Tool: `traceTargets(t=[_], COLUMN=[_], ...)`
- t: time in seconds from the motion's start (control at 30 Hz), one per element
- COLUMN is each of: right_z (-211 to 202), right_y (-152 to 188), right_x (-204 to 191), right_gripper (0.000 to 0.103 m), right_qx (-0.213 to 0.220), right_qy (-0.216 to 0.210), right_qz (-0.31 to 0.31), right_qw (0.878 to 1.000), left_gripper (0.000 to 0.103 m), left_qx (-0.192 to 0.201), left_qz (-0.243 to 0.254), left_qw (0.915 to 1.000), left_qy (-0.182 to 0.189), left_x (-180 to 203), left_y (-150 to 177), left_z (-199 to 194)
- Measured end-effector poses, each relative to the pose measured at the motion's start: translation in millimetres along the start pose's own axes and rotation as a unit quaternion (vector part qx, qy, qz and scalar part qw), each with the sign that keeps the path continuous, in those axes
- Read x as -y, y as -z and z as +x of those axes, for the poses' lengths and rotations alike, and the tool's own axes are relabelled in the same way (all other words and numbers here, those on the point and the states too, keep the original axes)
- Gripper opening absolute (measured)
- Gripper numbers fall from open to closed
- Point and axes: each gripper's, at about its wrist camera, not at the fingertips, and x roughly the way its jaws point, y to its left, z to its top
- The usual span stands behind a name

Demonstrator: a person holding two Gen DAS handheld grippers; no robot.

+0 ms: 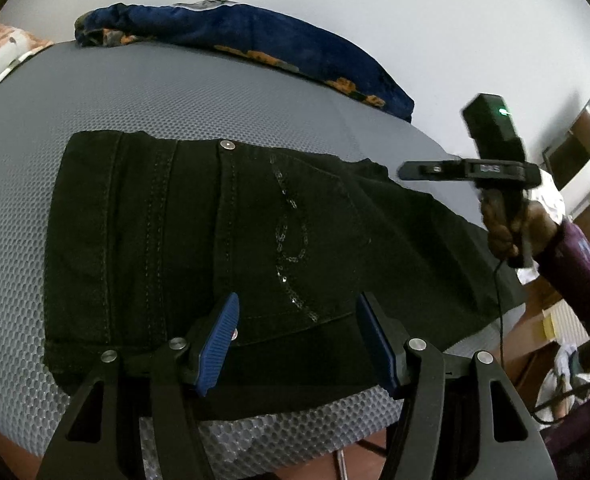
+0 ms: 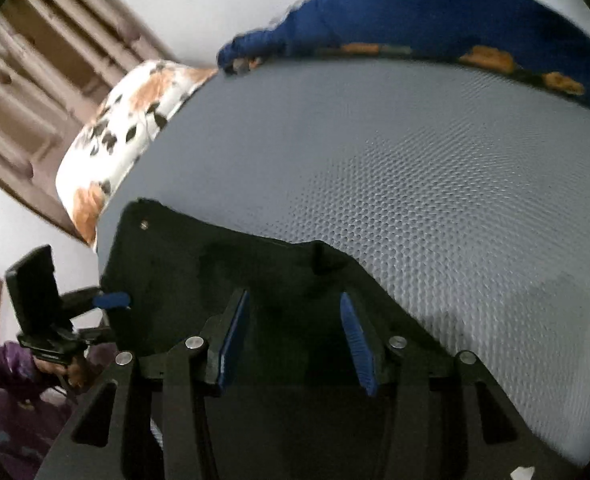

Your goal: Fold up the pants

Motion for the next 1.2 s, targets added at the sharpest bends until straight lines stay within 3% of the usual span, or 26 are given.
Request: traceTargets(t=[0.2,0.3,0.47,0.63,1.07,1.13,1.2], right_z=[27.2,34.6,33.5,26.6,38.1,31.6,20.5], right_y=[-9.2,-15.5,-20.1,-24.3,-27.0,-28.1,-28.7], right_x=[5.9,8.2,1.0,1.6,-1.1,15.7,45.4], right_gripper=[0.038,0.019,0.007,0.004,0.003,0.004,0.008], right_qx=[-0.050,-0.054,-0.023,0.017,0.060,0.067,0.082], right_qy=[-0.029,-0.018,0.012,0.063,0.119,0.071,0.062], right_qz=[-0.021,-0.030,-0.054,-0.056,-0.088,-0.041,0.039], right_qw=[0.998,0.998,0.998,0.996,0.987,0.994,0.994], left_gripper=[0.062,0.062,0.062,0.066,0.067,0.067,0.068], left_qx=[-0.001,0.001,0.006,0.040,0.041,0.040,0.035], left_qz=[-0.011,-0.016,-0.014,-0.025,-0.012,-0.006,-0.004], left_qw=[0.9999,0.9998,0.9999,0.9986,0.9988,0.9988,0.9990], left_qy=[0.006,0.009,0.006,-0.022,-0.025,-0.027,-0.029], left_x=[-2.4,-3.8,-3.3,-16.7,-17.0,-14.8,-12.6], left_y=[-0.4,-1.3,-0.5,2.9,6.9,7.4,7.0], left_z=[0.9,0.5,-1.1,-7.2,-5.6,-5.3,-4.7])
